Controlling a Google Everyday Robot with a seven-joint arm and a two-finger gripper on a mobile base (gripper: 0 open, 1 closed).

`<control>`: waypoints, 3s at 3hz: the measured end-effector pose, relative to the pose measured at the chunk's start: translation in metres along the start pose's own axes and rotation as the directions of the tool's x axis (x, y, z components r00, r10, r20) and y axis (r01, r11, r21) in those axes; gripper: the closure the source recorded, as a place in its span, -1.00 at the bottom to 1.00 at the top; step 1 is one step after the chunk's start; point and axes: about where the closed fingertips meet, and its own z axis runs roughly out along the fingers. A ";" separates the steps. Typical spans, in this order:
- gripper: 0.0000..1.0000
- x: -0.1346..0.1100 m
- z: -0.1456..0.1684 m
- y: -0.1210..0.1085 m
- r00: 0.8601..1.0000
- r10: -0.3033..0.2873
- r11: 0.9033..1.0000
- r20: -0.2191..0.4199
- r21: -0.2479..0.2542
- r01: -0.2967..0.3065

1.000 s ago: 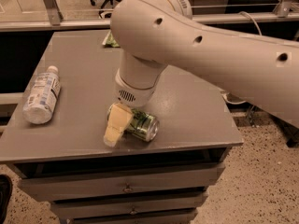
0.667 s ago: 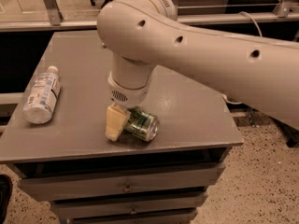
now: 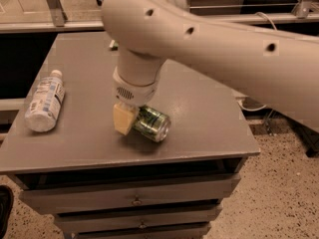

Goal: Place green can upright

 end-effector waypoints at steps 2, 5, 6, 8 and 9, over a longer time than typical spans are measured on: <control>1.00 -0.001 -0.065 -0.060 0.927 -0.026 1.000 0.373 0.003 0.026; 1.00 -0.003 -0.118 -0.083 0.417 -0.024 0.951 0.908 -0.108 0.289; 1.00 0.004 -0.117 -0.077 0.283 -0.086 0.926 0.955 -0.028 0.376; 0.52 0.026 -0.089 -0.068 0.196 -0.066 0.913 0.978 -0.020 0.408; -0.10 0.038 -0.077 -0.068 0.191 -0.013 0.921 0.981 -0.063 0.385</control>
Offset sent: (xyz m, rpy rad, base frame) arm 0.0513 -0.0719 0.1175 0.6459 -0.3459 0.3144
